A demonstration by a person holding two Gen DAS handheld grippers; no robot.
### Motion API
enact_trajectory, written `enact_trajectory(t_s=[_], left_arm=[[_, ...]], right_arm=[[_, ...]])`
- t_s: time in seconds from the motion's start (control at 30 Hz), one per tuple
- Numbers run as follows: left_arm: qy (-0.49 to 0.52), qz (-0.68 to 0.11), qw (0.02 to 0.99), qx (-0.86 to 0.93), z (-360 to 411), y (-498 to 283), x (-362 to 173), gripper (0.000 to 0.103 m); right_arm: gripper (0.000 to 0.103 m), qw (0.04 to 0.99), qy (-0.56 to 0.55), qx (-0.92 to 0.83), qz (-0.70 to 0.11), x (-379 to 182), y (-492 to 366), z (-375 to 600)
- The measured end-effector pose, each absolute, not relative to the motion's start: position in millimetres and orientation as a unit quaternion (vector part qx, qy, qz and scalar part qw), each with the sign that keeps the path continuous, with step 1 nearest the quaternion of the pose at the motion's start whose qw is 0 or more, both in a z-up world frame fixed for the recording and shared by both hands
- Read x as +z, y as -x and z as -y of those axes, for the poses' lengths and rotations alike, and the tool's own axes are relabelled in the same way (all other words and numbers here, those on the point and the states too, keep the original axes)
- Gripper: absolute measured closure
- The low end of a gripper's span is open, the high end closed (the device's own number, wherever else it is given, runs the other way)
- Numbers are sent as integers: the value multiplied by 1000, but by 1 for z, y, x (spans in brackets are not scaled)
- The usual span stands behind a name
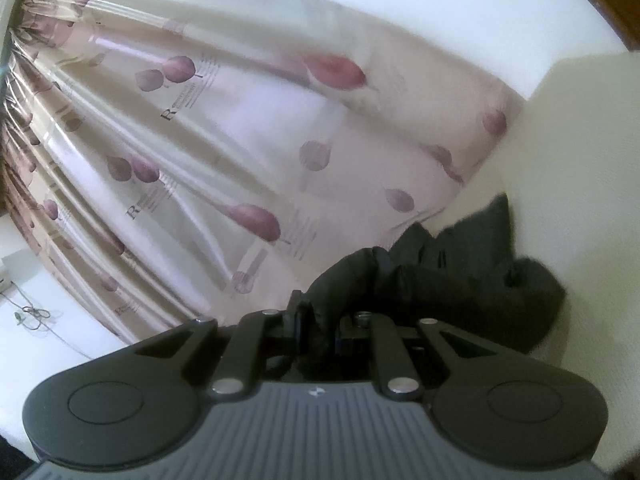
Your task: Fold large clothes
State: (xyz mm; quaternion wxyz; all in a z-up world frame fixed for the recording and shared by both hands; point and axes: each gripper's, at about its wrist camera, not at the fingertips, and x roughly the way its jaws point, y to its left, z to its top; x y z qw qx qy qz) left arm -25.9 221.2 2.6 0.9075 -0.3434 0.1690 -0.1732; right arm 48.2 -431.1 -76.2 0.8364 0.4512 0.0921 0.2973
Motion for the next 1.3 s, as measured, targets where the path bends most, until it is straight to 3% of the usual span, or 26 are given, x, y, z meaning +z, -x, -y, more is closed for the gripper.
enact_trajectory(t_s=[0.63, 1.3], left_arm=[[339, -153, 923, -98, -199, -112, -6, 92], [327, -179, 926, -59, -191, -169, -35, 88]], right_arm=[[89, 853, -453, 232, -113, -62, -199, 427], [89, 854, -462, 186, -149, -93, -268, 415]])
